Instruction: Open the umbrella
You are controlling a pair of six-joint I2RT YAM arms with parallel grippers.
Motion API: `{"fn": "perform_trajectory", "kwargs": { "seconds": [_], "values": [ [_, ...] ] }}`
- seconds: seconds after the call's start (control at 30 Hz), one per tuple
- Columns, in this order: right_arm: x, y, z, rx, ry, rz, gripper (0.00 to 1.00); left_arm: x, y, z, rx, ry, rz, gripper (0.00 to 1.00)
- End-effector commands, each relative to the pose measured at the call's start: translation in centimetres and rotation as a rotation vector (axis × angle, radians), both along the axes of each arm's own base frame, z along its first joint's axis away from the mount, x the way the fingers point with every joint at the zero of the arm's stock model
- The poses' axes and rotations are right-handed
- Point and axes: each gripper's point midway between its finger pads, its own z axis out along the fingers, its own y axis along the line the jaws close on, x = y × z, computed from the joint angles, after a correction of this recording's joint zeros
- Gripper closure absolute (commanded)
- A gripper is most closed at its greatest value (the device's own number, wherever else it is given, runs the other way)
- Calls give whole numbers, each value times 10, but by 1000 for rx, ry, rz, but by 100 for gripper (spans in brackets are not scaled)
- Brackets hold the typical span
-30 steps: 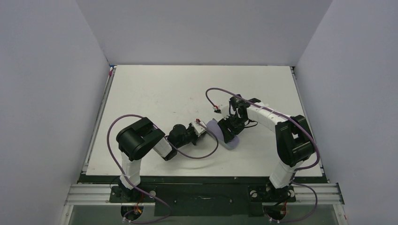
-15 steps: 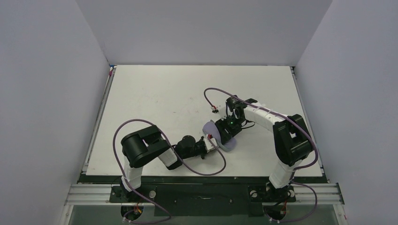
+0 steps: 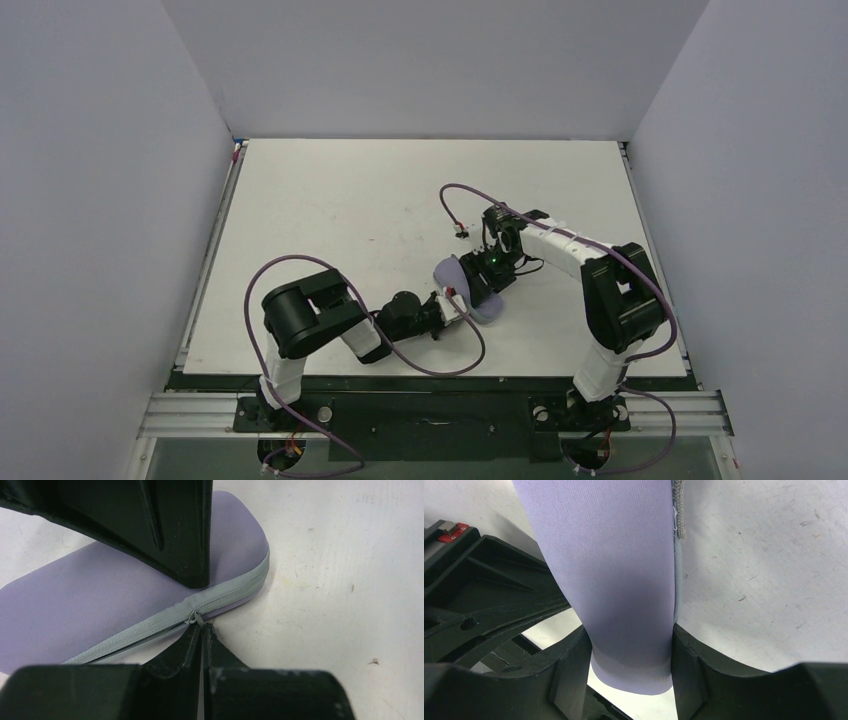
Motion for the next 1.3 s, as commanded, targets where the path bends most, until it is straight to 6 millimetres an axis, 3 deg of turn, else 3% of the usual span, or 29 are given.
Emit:
{"fn": "perform_trajectory", "kwargs": {
  "seconds": [0.0, 0.2, 0.33, 0.37, 0.4, 0.47, 0.57, 0.63, 0.87, 1.07, 1.27],
  "values": [
    [38, 12, -24, 11, -73, -148, 100, -50, -25, 1, -13, 42, -197, 100],
    [52, 14, -14, 83, -98, -251, 100, -53, -22, 7, -10, 12, -227, 100],
    [52, 10, -9, 112, -126, -277, 100, -24, -7, 16, -41, 118, -115, 98],
    [51, 9, -9, 117, -129, -274, 100, -18, -1, 14, -32, 152, -86, 91],
    [48, 7, -9, 116, -126, -269, 100, -4, 9, 22, -53, 169, -33, 72],
    [42, 4, -13, 111, -107, -261, 100, 11, 25, 29, -50, 147, 42, 54],
    [32, 0, -19, 92, -72, -249, 100, 14, 42, 32, -26, 77, 73, 36],
    [29, -2, -21, 84, -70, -246, 100, 12, 43, 33, -10, 37, 61, 30],
    [31, -2, -18, 77, -89, -286, 100, 13, 23, 30, -4, -19, 55, 40],
    [22, -4, -20, 46, -99, -272, 100, 29, 1, 33, -6, -76, 95, 60],
    [12, -5, -22, 31, -100, -242, 100, 46, -1, 24, 26, -125, 136, 71]
  ]
}}
